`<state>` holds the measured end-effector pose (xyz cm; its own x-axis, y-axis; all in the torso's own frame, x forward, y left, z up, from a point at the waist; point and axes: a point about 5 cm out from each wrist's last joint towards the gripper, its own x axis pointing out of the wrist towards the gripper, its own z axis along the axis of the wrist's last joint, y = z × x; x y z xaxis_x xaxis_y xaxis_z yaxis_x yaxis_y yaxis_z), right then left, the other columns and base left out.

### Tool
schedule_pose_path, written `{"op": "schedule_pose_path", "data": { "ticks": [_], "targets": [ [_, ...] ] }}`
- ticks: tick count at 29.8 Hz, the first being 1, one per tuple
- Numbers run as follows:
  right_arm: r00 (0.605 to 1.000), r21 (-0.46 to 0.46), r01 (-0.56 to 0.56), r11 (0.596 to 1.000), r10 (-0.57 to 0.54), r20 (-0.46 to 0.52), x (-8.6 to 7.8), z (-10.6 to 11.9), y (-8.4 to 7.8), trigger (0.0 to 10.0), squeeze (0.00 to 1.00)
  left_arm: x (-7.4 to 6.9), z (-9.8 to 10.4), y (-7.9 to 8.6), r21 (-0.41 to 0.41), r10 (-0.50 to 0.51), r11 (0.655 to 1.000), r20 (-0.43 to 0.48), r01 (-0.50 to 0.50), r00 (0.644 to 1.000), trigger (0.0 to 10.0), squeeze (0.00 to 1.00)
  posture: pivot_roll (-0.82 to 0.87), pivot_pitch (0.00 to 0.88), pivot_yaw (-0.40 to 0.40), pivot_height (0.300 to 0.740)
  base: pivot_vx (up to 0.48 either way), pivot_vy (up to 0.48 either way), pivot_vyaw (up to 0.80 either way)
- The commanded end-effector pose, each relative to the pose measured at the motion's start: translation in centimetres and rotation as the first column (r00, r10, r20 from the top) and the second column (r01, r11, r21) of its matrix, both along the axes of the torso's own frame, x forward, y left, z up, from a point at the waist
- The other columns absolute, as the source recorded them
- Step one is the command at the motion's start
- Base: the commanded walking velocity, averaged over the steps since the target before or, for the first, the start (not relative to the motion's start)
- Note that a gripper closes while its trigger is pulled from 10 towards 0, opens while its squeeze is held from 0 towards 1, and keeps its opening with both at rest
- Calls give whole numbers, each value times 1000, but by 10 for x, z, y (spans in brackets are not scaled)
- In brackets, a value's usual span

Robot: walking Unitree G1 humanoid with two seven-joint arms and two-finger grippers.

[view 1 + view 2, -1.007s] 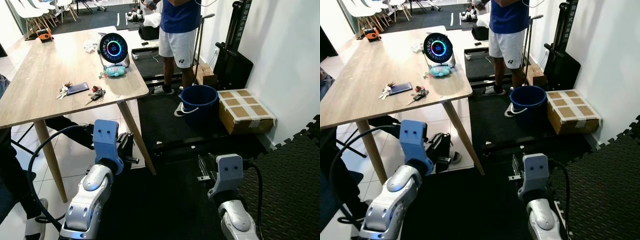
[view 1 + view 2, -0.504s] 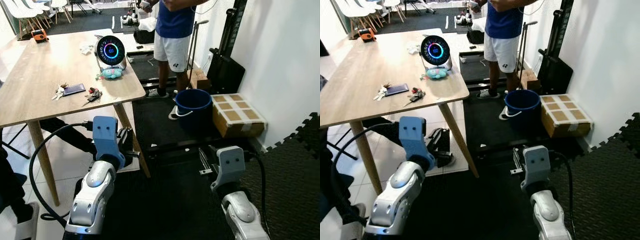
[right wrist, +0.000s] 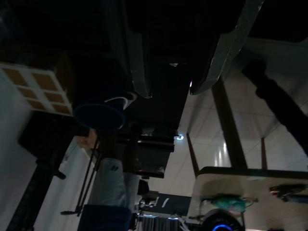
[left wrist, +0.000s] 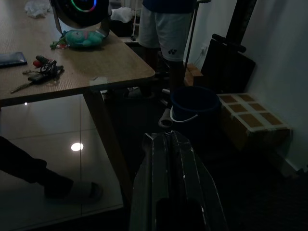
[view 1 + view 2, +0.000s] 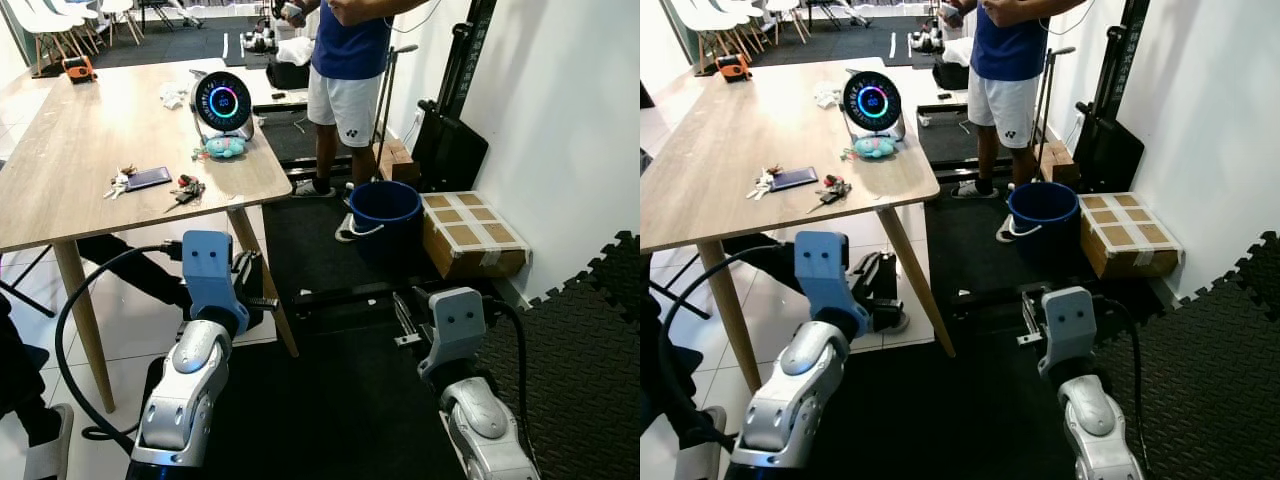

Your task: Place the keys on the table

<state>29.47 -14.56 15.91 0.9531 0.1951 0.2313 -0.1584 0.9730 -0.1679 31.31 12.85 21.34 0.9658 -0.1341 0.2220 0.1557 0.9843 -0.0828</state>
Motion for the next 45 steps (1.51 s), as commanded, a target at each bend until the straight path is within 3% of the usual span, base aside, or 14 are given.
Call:
{"op": "schedule_pose_path", "data": {
  "ticks": [1, 37, 45],
  "targets": [
    [1000, 5, 0, 1000, 0, -17, 0, -4, 0, 10000, 0, -1, 2, -2, -12, 1, 1000, 16, 0, 1000, 10000, 0, -14, 170, 30, 740, 428, 0, 0],
    [1000, -1, 9, 1000, -9, -19, 0, -8, 0, 10000, 0, 1, 1, -2, 1, -10, 1000, 10, 10, 1000, 10000, 0, -12, 168, 43, 740, 379, 0, 0],
    [1000, 1, 14, 1000, -14, -20, -1, -8, -1, 10000, 0, 1, 1, -4, 0, -15, 1000, 9, 15, 1000, 10000, 0, -13, 168, 45, 740, 363, 0, 359]
  ]
}}
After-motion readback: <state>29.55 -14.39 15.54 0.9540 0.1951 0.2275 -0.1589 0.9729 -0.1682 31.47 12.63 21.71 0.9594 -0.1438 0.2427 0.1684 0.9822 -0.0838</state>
